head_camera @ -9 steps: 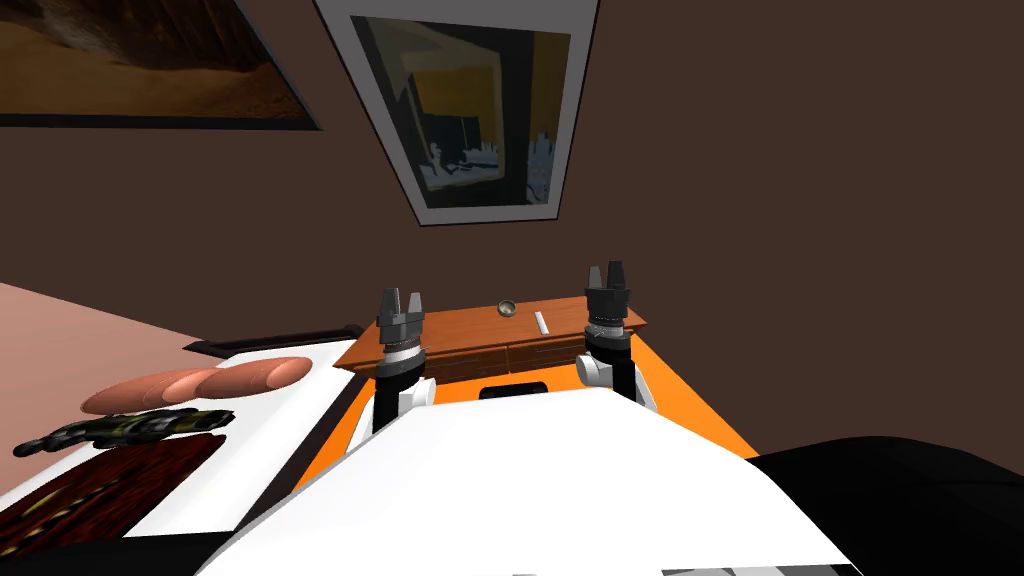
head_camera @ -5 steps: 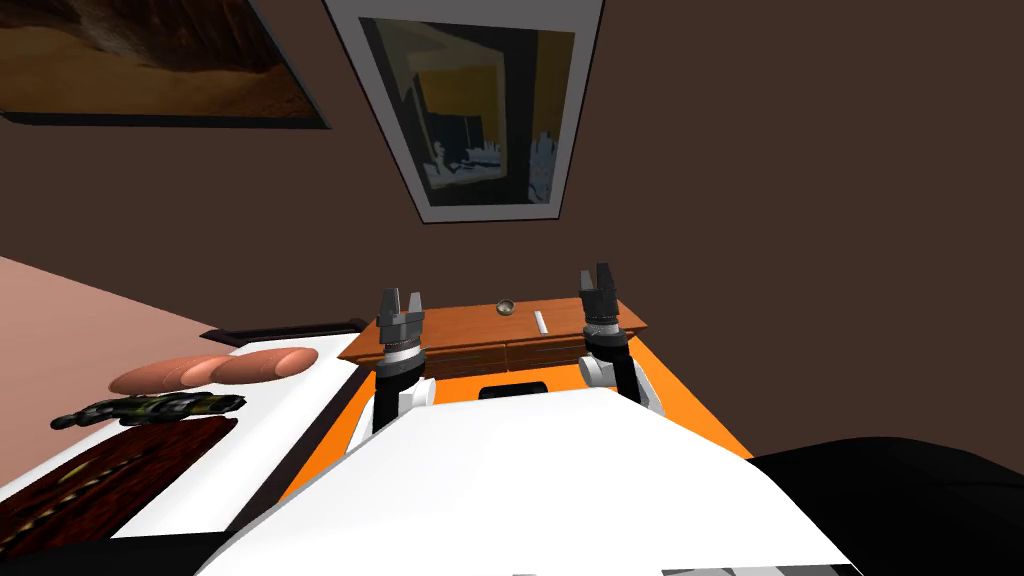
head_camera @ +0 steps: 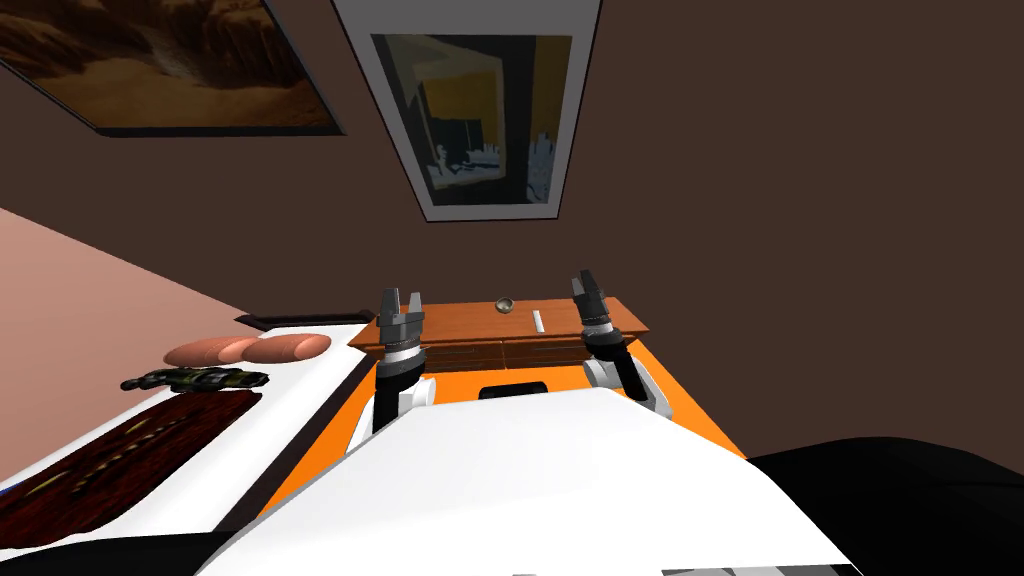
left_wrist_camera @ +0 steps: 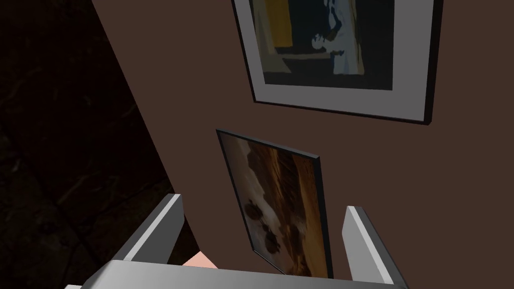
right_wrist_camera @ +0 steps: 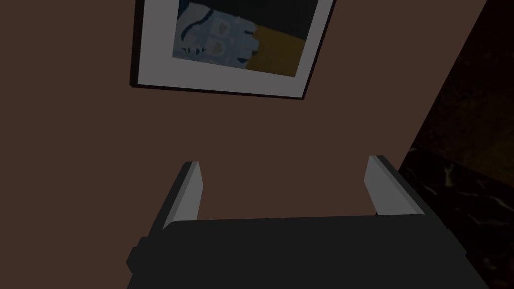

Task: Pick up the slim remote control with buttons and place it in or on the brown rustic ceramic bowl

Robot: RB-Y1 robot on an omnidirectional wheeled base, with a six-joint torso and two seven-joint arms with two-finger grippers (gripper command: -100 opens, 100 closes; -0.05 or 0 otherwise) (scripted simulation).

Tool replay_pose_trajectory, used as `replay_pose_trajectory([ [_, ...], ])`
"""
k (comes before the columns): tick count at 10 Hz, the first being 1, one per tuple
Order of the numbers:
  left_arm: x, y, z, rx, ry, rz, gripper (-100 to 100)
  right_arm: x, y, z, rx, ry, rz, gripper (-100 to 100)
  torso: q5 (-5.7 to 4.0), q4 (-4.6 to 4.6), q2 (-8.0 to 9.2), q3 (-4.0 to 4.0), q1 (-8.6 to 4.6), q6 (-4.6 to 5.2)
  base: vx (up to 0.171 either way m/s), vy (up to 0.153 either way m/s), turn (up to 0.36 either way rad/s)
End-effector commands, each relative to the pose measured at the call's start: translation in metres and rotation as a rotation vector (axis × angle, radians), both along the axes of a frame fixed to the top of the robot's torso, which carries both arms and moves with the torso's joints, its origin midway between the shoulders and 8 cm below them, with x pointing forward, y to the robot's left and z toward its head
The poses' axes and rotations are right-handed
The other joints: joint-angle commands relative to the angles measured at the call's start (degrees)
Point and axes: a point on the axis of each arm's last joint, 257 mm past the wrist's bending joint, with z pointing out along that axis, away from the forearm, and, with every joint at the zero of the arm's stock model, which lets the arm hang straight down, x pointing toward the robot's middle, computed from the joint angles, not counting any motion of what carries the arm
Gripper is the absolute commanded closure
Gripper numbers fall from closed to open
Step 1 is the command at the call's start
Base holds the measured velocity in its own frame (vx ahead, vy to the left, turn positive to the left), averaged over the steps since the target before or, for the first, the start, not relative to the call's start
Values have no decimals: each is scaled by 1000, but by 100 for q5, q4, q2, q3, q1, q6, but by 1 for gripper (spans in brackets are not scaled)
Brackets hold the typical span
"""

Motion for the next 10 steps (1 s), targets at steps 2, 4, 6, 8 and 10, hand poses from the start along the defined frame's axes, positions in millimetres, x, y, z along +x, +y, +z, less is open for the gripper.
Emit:
replay_pose_trajectory([
  [2,0,0,0,0,0,0,0,13,2,-20,-31,76,13,-100,1,-2,-7,-5,-1,-3,-24,-81,118],
  [4,0,0,0,0,0,0,0,22,2,-39,-56,141,23,-100,1,-2,-7,-5,4,-3,-37,-79,133],
  [6,0,0,0,0,0,0,0,37,2,-77,-91,265,40,-100,2,-2,-6,-4,5,-3,-55,-100,264],
  [8,0,0,0,0,0,0,0,45,-1,-105,-129,357,47,-100,-2,-1,-5,-3,-6,2,-35,-102,136],
  [10,0,0,0,0,0,0,0,50,-4,-131,-157,436,53,-100,0,-3,-13,-8,3,0,-29,-69,200],
])
